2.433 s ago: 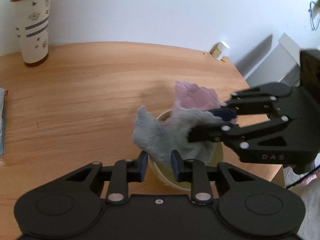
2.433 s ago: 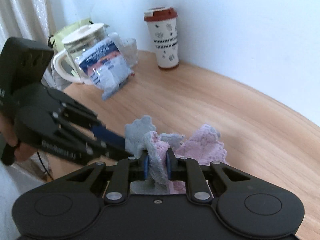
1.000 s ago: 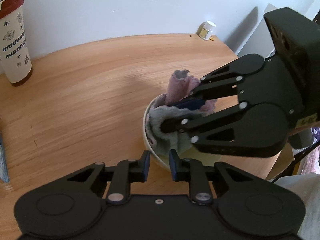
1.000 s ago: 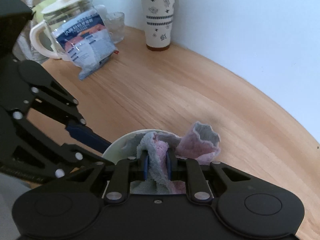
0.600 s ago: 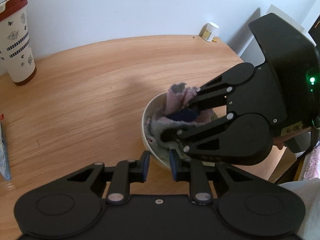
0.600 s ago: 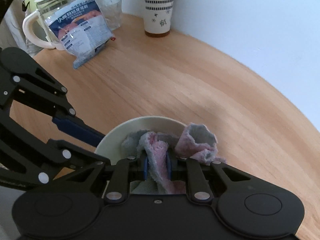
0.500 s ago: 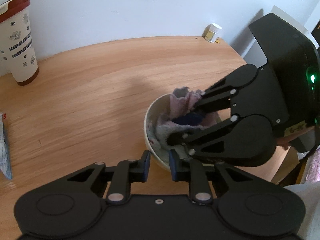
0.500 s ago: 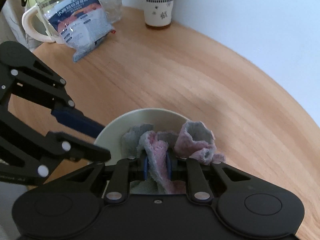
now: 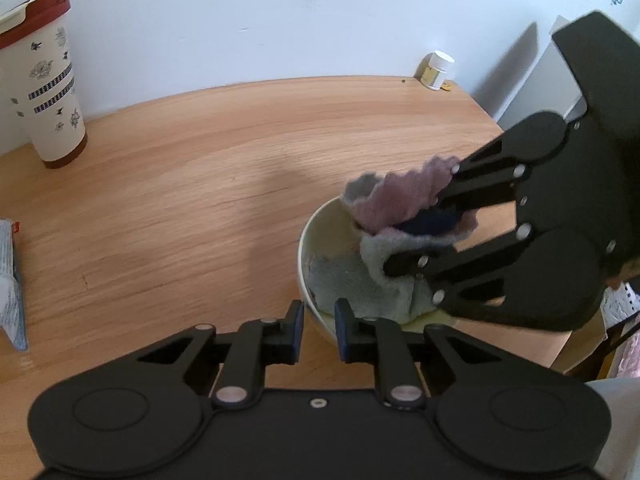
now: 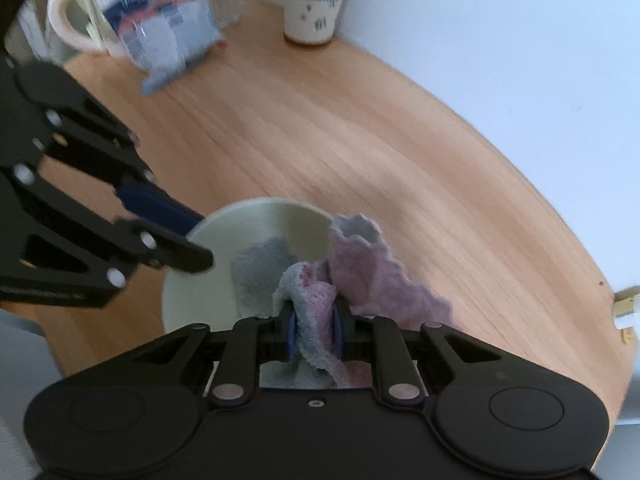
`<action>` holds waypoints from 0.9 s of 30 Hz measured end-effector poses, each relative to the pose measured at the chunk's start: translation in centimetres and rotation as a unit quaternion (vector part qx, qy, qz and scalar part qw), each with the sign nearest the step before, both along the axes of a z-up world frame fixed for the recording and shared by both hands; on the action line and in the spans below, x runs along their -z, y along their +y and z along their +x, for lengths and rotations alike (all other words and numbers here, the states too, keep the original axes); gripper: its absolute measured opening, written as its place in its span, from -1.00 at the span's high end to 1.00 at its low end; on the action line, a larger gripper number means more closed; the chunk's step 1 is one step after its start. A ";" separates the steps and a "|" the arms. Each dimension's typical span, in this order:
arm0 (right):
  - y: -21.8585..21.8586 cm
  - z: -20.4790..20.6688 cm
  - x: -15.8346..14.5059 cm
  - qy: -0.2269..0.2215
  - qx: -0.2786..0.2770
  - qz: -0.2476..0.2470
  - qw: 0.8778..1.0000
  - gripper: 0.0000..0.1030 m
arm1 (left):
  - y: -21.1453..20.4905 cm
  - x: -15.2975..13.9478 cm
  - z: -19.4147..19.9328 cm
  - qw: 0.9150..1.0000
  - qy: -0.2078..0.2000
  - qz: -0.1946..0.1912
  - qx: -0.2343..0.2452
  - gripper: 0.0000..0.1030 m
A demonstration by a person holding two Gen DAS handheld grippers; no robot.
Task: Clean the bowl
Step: 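Grasp the bowl rim with the left gripper while the right gripper rubs the cloths inside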
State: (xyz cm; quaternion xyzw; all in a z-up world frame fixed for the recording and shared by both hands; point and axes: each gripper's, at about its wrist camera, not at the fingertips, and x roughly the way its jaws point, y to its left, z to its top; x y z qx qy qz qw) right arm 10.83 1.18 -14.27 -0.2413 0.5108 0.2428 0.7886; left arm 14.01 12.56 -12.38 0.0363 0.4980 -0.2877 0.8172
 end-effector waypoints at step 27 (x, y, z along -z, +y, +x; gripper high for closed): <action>0.0 1.9 -1.4 0.158 -0.057 -0.004 0.986 0.61 | -0.9 0.3 0.5 1.000 0.016 0.002 -0.021 0.68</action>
